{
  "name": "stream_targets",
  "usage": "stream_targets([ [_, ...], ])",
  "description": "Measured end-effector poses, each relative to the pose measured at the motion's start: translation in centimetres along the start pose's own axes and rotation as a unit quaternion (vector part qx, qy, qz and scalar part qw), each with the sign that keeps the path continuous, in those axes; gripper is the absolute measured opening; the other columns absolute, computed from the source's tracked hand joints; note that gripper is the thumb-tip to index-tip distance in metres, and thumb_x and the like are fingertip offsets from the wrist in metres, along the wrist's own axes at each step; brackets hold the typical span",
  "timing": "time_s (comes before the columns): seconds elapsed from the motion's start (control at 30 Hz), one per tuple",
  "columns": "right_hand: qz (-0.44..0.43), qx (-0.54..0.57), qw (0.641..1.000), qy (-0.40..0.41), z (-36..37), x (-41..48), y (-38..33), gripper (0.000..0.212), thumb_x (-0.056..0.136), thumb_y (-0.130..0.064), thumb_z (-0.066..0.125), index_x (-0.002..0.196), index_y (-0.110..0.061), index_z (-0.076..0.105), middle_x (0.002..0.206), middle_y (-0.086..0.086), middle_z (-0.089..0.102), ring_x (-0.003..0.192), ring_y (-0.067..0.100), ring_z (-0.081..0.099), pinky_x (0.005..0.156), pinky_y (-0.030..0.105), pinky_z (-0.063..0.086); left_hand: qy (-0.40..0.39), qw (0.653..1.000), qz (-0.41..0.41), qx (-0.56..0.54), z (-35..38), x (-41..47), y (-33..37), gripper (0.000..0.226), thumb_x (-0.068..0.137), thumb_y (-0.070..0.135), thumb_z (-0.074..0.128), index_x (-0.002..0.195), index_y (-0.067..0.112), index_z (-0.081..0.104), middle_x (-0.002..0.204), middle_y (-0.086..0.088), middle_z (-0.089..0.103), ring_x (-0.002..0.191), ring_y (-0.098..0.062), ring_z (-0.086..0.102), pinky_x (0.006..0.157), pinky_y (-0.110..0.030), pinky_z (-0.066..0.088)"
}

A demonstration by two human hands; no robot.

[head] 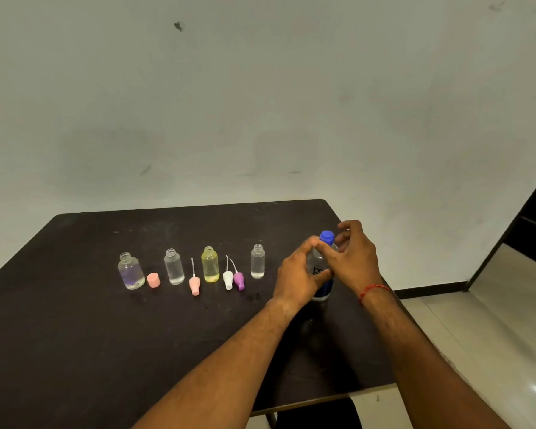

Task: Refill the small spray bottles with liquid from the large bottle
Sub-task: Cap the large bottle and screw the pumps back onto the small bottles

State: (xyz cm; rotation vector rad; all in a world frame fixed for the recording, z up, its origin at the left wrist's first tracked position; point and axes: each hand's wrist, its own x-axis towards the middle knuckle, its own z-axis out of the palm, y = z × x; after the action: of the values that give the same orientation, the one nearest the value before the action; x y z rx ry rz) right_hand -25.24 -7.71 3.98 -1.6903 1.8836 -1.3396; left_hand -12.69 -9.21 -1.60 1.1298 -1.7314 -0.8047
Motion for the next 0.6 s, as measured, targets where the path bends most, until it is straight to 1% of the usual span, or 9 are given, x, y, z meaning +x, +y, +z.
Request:
stream_targets([
  [0.07,-0.021,0.068,0.997,-0.018,0.0,0.0,0.2,0.051,0.087,-0.029,0.070,0.133,-0.024,0.049,0.117,-0.009,0.060,0.104,0.007,0.059,0.085,0.023,0.051,-0.001,1.000,0.003,-0.007,-0.1,0.0,0.0,0.067,0.079,0.034,0.084,0.133,0.047,0.047,0.116,0.023,0.066,0.107,0.000,0.064,0.096,-0.031,0.055],
  [0.1,-0.035,0.088,0.995,-0.032,0.1,0.0,0.2,0.045,0.091,-0.020,0.066,0.133,-0.026,0.053,0.121,-0.011,0.060,0.110,0.005,0.058,0.088,0.022,0.051,0.000,1.000,0.005,-0.007,-0.1,-0.1,0.0,0.066,0.079,0.034,0.084,0.133,0.046,0.048,0.113,0.025,0.065,0.106,0.002,0.064,0.095,-0.030,0.055],
  [0.17,-0.048,0.104,0.993,-0.039,0.4,-0.1,0.3,0.036,0.093,-0.009,0.061,0.122,-0.028,0.065,0.120,-0.011,0.064,0.112,0.006,0.060,0.089,0.019,0.052,0.000,1.000,0.009,-0.007,-0.2,-0.2,0.1,0.065,0.079,0.033,0.083,0.132,0.045,0.048,0.108,0.029,0.062,0.105,0.003,0.064,0.095,-0.027,0.055],
  [0.2,-0.043,0.108,0.993,-0.030,0.6,-0.2,0.4,0.033,0.092,-0.007,0.061,0.115,-0.029,0.069,0.116,-0.009,0.067,0.110,0.008,0.062,0.086,0.016,0.052,0.000,1.000,0.009,-0.006,-0.2,-0.2,0.1,0.065,0.079,0.033,0.083,0.132,0.045,0.048,0.108,0.030,0.061,0.105,0.003,0.064,0.095,-0.027,0.055],
  [0.27,-0.028,0.109,0.994,-0.001,0.9,-0.2,0.1,0.027,0.088,-0.008,0.067,0.106,-0.028,0.072,0.108,-0.008,0.069,0.100,0.009,0.065,0.079,0.014,0.053,0.001,1.000,0.008,-0.003,-0.2,-0.1,0.1,0.064,0.079,0.034,0.083,0.131,0.045,0.048,0.111,0.026,0.064,0.105,0.002,0.064,0.094,-0.030,0.056],
  [0.37,-0.033,0.069,0.996,0.036,1.0,0.1,-0.1,0.022,0.080,-0.017,0.077,0.100,-0.024,0.070,0.099,-0.009,0.068,0.091,0.007,0.064,0.078,0.018,0.053,-0.002,1.000,0.006,-0.002,-0.2,0.0,0.0,0.062,0.079,0.032,0.084,0.129,0.046,0.050,0.112,0.020,0.068,0.101,-0.001,0.066,0.091,-0.034,0.058],
  [0.5,0.010,0.064,0.997,0.049,1.0,0.2,-0.4,0.031,0.074,-0.028,0.084,0.097,-0.021,0.064,0.087,-0.006,0.066,0.077,0.005,0.062,0.065,0.011,0.046,-0.003,1.000,0.000,0.002,-0.1,0.0,0.0,0.060,0.079,0.033,0.084,0.127,0.048,0.051,0.107,0.019,0.068,0.096,-0.005,0.067,0.088,-0.035,0.059],
  [0.57,0.010,0.062,0.997,0.036,1.0,0.2,-0.4,0.037,0.074,-0.030,0.084,0.102,-0.022,0.062,0.091,-0.006,0.065,0.081,0.005,0.062,0.066,0.009,0.044,-0.002,1.000,-0.002,0.006,-0.1,0.0,0.1,0.064,0.079,0.034,0.084,0.129,0.049,0.048,0.110,0.018,0.068,0.098,-0.005,0.067,0.089,-0.035,0.058],
  [0.6,0.000,0.069,0.997,0.022,0.9,0.1,-0.2,0.043,0.075,-0.029,0.083,0.111,-0.024,0.061,0.098,-0.008,0.064,0.087,0.005,0.062,0.071,0.009,0.044,-0.002,1.000,-0.004,0.007,-0.1,-0.1,0.2,0.065,0.079,0.035,0.083,0.131,0.050,0.047,0.113,0.018,0.068,0.101,-0.005,0.066,0.091,-0.034,0.057],
])
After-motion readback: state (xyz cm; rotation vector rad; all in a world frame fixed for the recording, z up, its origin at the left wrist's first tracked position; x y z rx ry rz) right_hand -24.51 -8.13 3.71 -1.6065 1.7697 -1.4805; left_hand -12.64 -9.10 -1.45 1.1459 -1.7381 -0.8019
